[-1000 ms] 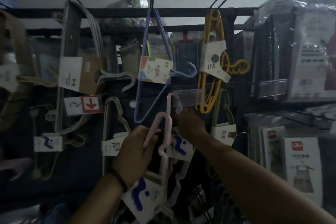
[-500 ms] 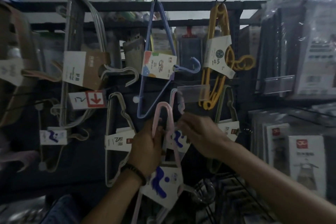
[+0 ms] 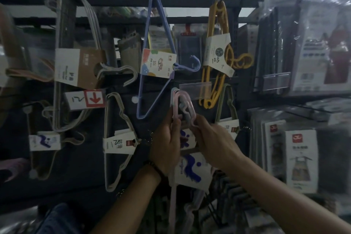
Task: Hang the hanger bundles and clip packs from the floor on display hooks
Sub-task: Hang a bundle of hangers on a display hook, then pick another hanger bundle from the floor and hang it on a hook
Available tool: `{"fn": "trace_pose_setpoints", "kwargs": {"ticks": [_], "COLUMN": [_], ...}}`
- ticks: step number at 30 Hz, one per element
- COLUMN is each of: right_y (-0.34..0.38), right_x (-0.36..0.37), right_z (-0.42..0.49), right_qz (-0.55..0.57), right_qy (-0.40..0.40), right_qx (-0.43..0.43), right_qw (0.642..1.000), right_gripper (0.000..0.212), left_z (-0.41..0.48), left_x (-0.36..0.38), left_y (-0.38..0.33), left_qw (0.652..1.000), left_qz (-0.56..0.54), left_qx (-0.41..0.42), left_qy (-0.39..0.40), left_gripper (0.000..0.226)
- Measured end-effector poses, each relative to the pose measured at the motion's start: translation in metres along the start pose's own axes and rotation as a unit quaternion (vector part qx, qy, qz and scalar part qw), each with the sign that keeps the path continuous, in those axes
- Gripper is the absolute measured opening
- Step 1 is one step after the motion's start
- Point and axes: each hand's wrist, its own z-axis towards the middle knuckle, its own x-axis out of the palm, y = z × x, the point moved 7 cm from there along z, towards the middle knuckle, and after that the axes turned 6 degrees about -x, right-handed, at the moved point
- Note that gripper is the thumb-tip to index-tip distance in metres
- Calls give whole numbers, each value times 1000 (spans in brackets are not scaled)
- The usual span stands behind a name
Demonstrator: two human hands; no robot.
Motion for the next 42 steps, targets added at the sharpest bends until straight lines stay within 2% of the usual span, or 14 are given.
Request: {"fn": "trace_pose_setpoints", "kwargs": {"ticks": [3,5,9,14,19,22,26,31,34,37,40,42], "right_y": [3,1,3,-12,-25,-39,-47,-59,-63,-70,-73,-61], "right_x": [-11,-15,-21,-16,9,21,34,49,66,69,62,57], "right_z": [-4,-8,-17,-16,10,31,53,69,74,69,49,30], "right_qz": [-35,-39,-41,-40,-54,-36,-19,-14,-43,0,38,65], "right_qy": [-38,-59,-92,-123,-52,-44,-60,-5,24,5,-34,-52], "right_qx": [-18,-25,-33,-5,15,52,46,89,61,93,137,124], "right_qw": [999,997,994,992,997,997,997,996,997,996,989,989], "right_gripper": [41,48,55,50,55,41,29,18,22,22,26,28], "left_z": [-17,-31,-42,-32,-17,-11,-2,11,10,-1,-27,-53], "left_x": [-4,-5,-1,5,3,1,-4,-8,-1,1,-15,-36], "left_y": [-13,-15,-11,-10,5,12,23,49,56,44,35,37], "left_qw": [996,989,965,948,946,941,908,886,867,875,887,864], "left_qz": [28,74,174,229,268,294,374,428,462,447,434,475], "left_qx": [79,122,192,210,158,127,116,27,-15,-34,-74,-131], "left_qy": [22,26,45,71,88,110,151,175,186,184,138,107], "left_gripper": [63,67,73,76,77,80,86,91,84,70,49,34]}}
